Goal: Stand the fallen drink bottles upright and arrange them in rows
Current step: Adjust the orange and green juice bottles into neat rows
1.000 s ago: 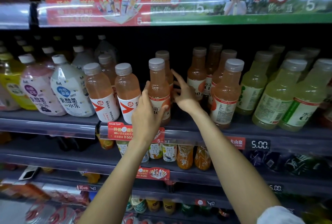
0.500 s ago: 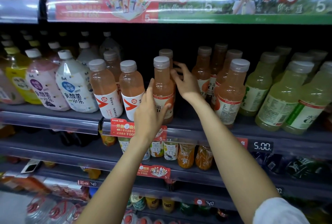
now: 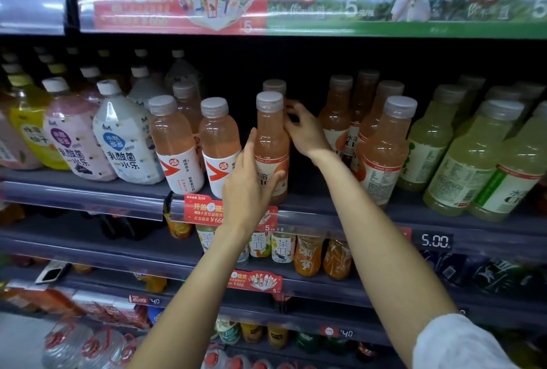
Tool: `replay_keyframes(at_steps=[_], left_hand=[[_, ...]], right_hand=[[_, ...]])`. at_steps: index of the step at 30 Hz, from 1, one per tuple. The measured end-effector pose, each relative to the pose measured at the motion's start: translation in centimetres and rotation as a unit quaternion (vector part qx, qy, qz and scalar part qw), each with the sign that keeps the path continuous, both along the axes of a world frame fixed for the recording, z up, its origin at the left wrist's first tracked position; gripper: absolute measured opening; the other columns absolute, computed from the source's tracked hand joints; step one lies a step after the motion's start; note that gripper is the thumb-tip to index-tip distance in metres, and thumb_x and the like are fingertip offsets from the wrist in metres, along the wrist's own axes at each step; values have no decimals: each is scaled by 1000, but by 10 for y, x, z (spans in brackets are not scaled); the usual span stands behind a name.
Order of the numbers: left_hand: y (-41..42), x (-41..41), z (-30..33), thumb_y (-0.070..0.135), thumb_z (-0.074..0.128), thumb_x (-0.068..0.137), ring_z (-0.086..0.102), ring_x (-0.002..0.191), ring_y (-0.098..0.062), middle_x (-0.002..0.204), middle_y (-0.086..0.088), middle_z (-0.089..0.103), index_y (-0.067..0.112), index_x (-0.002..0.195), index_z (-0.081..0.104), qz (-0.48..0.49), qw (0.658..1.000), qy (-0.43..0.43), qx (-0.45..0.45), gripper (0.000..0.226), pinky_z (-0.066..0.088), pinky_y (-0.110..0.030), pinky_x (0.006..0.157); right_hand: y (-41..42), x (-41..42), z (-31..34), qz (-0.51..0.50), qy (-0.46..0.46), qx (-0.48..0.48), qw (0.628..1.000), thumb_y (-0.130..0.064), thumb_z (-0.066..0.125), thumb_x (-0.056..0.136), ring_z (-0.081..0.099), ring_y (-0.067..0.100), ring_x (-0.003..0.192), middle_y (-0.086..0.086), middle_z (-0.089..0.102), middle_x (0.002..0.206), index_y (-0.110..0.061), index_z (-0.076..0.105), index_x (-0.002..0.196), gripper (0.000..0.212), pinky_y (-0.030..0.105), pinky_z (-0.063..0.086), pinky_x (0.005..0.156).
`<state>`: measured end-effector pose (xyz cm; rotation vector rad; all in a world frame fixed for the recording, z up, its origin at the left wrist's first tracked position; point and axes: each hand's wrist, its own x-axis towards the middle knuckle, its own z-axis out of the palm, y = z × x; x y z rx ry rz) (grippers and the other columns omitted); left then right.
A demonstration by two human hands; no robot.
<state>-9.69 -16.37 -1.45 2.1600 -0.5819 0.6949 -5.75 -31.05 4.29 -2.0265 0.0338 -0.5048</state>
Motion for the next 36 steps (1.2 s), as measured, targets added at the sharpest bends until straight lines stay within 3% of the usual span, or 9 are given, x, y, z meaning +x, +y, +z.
replay_keyframes(at_steps=[7,11,13,15,17,22,26,30,36], left_hand=[[0,-2,0,36,70,84,57,115,-26,134,-10,53,15,151,19,0,1000,-3,2,86,52,-37,83],[-1,-3,-1,38,68,86,58,114,-26,134,-10,53,16,152,17,6,1000,0,1,86,53,-37,81],[-1,-4,-2,39,66,87,60,110,-27,132,-11,54,15,152,17,11,1000,-7,7,84,52,-34,77],[-2,-4,-3,39,66,88,61,107,-29,132,-13,55,13,151,18,13,1000,-9,12,84,53,-35,75],[-2,-4,-2,38,66,88,62,105,-30,130,-14,56,11,151,18,11,1000,-11,18,84,53,-36,72],[2,-1,0,39,67,87,62,99,-28,124,-13,58,15,152,15,5,1000,-5,30,87,54,-37,67],[3,-1,-2,40,66,87,63,98,-27,127,-13,57,16,152,15,1,1000,-7,28,86,55,-37,67],[2,0,-4,41,65,87,63,100,-28,127,-14,56,15,152,15,1,1000,-9,24,86,53,-36,69],[1,-1,-4,37,65,88,61,104,-29,133,-15,53,16,152,11,-7,1000,-15,22,87,49,-30,68]], right_hand=[[0,-17,-10,-77,-59,-24,995,-28,43,100,53,19,119,6,54,133,-14,50,132,36,25,42,91],[-13,-47,-31,-247,-238,-226,912,-18,47,95,57,25,105,11,59,117,-8,60,116,26,24,43,80],[-18,-44,-34,-300,-216,-264,891,-16,49,92,51,32,112,18,53,125,-9,59,119,29,33,45,84],[-22,-34,-30,-329,-121,-281,894,-14,54,89,41,41,121,25,40,136,-13,54,126,37,45,44,93],[-24,-24,-23,-332,-44,-300,893,-9,57,87,37,44,124,28,37,136,-15,50,131,45,51,41,96],[-33,-14,-17,-305,40,-335,891,-12,52,93,38,41,119,25,43,125,-16,45,135,44,45,38,97],[-29,-25,-15,-297,23,-345,890,-4,50,92,36,43,117,26,36,128,-21,42,138,50,47,43,91],[-20,-55,-19,-238,-65,-345,905,-6,61,85,35,44,117,26,36,130,-22,50,131,50,49,46,89],[-10,-98,-13,-171,-84,-266,945,-12,65,85,38,33,122,16,42,127,-22,43,125,47,37,40,96]])
